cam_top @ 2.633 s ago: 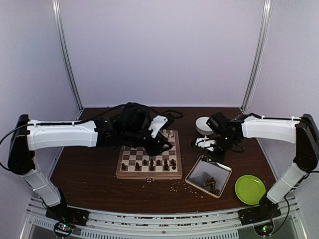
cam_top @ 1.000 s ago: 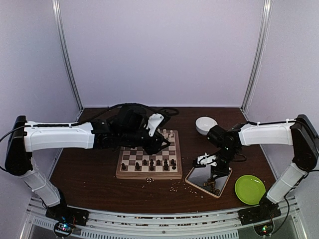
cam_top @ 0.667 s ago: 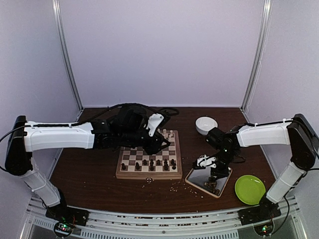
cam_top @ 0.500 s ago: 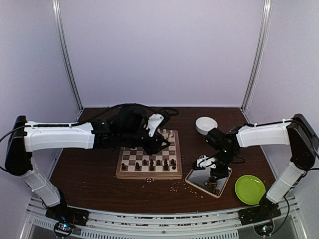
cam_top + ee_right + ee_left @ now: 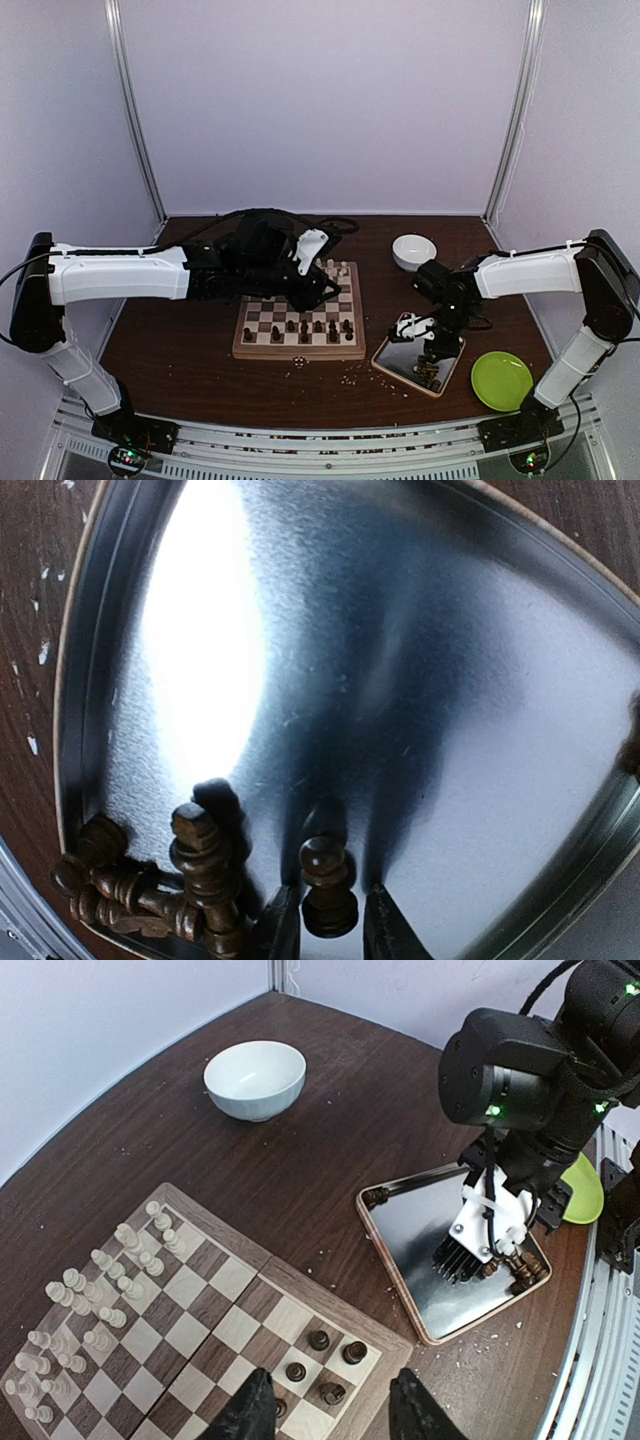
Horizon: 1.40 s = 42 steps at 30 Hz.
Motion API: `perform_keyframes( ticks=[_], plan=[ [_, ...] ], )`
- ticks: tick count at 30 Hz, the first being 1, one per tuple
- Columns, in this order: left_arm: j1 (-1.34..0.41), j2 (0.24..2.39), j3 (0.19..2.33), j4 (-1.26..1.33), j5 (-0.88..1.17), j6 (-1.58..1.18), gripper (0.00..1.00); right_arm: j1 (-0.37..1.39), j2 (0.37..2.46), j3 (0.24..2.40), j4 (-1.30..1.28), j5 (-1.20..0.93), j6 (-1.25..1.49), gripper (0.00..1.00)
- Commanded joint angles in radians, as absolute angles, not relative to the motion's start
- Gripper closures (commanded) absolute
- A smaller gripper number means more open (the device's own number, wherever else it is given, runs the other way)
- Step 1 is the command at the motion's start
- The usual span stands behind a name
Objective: Set up the chess pieces on the board
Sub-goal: Pick up the pawn from the storage box, then pass from the right arm to the left
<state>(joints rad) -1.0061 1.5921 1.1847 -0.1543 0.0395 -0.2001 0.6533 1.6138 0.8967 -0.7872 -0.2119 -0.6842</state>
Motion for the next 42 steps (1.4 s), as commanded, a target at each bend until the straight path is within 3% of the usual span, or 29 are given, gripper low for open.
perform_keyframes(
  ticks=[1, 8, 22, 42],
  plan=[
    [-1.002, 1.565, 1.177, -0.112, 0.036, -0.188, 0.6, 0.658, 1.614, 0.894, -0.782, -0.195, -0.665, 0.8],
    [-1.002, 1.549, 1.146, -0.098, 0.055, -0.165, 0.6, 0.649, 1.548, 0.936, -0.806, -0.254, -0.647, 0.87],
    [-1.002, 1.597, 1.122, 0.129, 0.498, -0.146, 0.58, 0.63, 1.381, 1.142, -0.828, -0.708, -0.584, 0.88],
    [-1.002, 1.807, 1.255, 0.268, 0.645, -0.285, 0.59, 0.644, 1.403, 1.197, -0.852, -0.786, -0.58, 0.87]
  ],
)
